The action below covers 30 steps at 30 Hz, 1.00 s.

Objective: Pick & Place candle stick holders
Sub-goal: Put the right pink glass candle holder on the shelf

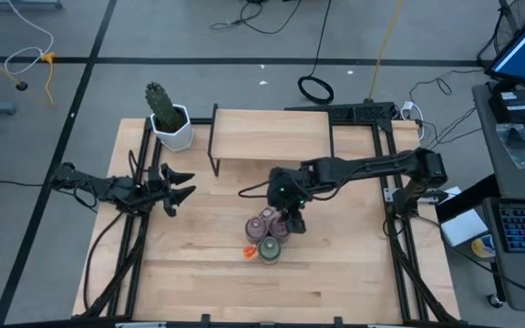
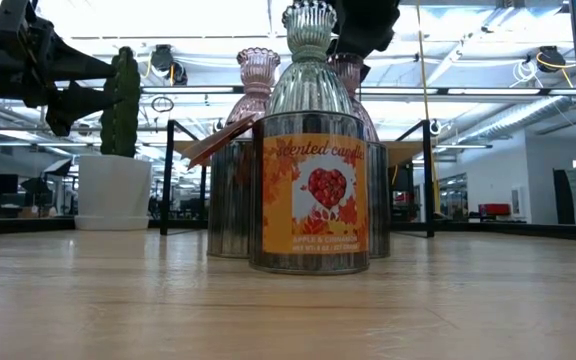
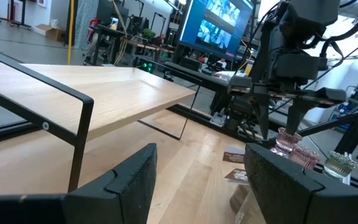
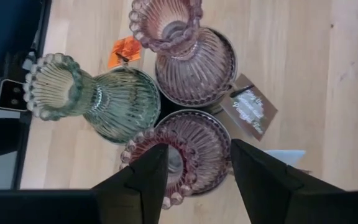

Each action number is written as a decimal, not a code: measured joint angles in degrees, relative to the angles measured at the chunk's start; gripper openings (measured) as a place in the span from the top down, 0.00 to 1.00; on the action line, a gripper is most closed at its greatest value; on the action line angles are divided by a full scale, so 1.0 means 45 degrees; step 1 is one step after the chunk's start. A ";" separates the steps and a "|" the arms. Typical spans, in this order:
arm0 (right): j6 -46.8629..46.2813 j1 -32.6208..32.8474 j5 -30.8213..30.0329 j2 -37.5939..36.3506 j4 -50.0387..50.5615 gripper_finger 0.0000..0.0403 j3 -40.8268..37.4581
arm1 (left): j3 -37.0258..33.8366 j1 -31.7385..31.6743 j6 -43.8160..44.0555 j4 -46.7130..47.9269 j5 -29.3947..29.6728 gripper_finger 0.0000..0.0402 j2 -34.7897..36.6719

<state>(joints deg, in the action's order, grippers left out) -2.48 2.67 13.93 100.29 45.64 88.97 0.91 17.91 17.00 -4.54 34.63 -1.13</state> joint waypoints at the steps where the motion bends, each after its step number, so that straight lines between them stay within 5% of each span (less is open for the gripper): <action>1: 0.0001 0.0005 0.0008 0.0015 -0.0042 0.59 0.0000 | 0.0000 0.0001 0.0003 0.0000 -0.0004 0.40 0.0004; 9: 0.0001 0.0016 0.0002 0.0043 -0.0391 0.66 -0.0023 | 0.0000 0.0000 -0.0001 0.0000 -0.0004 0.40 0.0000; 21: -0.0436 -0.0008 -0.0018 -0.0065 -0.0614 0.91 -0.0052 | 0.0000 0.0001 -0.0016 0.0000 -0.0005 0.40 0.0000; 30: -0.0681 -0.0008 -0.0318 -0.0332 -0.0882 0.93 -0.0095 | 0.0000 0.0000 -0.0031 0.0000 -0.0005 0.40 0.0000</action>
<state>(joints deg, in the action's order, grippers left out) -5.55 2.63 12.50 98.80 41.67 88.54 0.91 17.91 16.86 -4.54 34.61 -1.13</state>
